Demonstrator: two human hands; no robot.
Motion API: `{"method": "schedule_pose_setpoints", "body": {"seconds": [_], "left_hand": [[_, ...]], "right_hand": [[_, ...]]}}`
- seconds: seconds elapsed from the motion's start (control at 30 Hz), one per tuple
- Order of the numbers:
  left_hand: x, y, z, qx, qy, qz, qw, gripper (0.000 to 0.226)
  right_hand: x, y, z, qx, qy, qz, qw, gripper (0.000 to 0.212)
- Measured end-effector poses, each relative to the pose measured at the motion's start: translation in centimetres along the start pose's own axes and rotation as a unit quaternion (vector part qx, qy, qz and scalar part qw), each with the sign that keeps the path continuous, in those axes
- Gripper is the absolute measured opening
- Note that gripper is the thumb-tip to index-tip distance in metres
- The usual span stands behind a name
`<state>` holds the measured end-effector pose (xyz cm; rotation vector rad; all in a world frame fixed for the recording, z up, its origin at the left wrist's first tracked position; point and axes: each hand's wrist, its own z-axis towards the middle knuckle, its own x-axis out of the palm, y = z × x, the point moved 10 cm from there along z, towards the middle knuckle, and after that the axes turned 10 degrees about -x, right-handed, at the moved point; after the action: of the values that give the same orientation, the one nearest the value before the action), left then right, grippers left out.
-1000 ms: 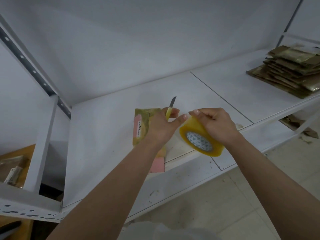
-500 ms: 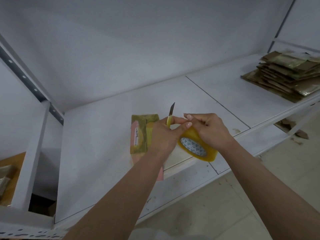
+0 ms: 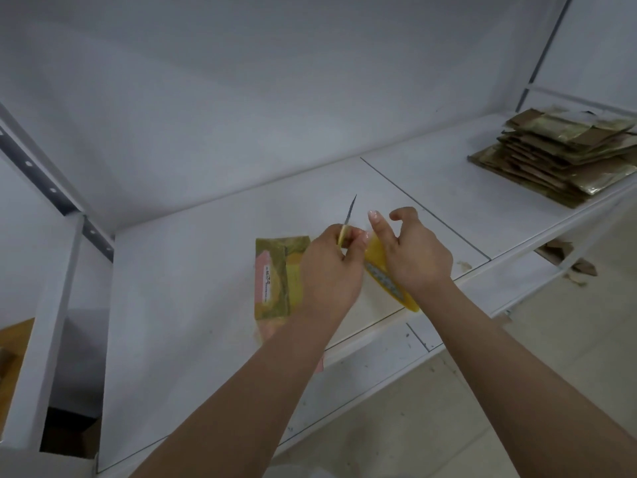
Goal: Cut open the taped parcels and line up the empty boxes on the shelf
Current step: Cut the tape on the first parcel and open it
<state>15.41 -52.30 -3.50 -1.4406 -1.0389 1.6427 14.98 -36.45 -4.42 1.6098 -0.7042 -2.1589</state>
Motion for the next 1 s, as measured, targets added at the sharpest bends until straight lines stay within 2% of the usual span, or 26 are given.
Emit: {"method": "schedule_pose_setpoints", "body": {"seconds": [0.13,0.23,0.33,0.43,0.5,0.6,0.7,0.8,0.9,0.93,1.0], "left_hand": [[0.8,2.2,-0.2,-0.167,0.042,-0.157,0.972,0.014],[0.9,2.8,-0.4,-0.224,0.067,-0.192,0.953,0.009],[0.9,2.6,-0.6,-0.204,0.128,-0.146,0.96,0.011],[0.4,2.3,-0.9,-0.181,0.172,-0.09,0.964,0.018],[-1.6,2.6,-0.5,-0.183,0.141,-0.085,0.969,0.013],[-6.7,3.5,1.0,-0.153,0.046,-0.077,0.984,0.011],[-11.3,6.1,2.0,-0.141,-0.029,0.086,0.986,0.017],[-14.1,10.4,2.0,-0.152,-0.06,0.286,0.944,0.031],[-14.8,16.1,1.4,-0.188,-0.029,0.378,0.906,0.03],[-14.7,17.8,0.9,-0.201,-0.015,0.395,0.896,0.028],[-14.3,20.5,0.0,-0.216,0.011,0.433,0.875,0.025]], "right_hand": [[-0.1,-0.3,0.4,-0.007,-0.029,-0.03,0.999,0.066],[0.1,-0.5,0.5,-0.005,-0.041,-0.029,0.999,0.056],[0.4,-0.7,0.7,-0.007,-0.047,-0.059,0.997,0.044],[0.8,-0.5,1.1,-0.027,-0.044,-0.126,0.991,0.042],[1.3,0.0,1.3,-0.048,-0.035,-0.169,0.984,0.041],[2.4,-0.6,1.6,-0.061,-0.008,-0.219,0.974,0.04],[4.2,-2.0,1.0,-0.062,0.003,-0.235,0.97,0.042],[7.1,-2.8,-0.2,-0.053,0.037,-0.235,0.97,0.048],[10.1,-4.1,-1.5,-0.016,0.113,-0.261,0.959,0.052],[10.2,-4.2,-1.7,-0.008,0.112,-0.27,0.956,0.053],[9.7,-3.3,-1.9,-0.023,0.048,-0.244,0.968,0.051]]}}
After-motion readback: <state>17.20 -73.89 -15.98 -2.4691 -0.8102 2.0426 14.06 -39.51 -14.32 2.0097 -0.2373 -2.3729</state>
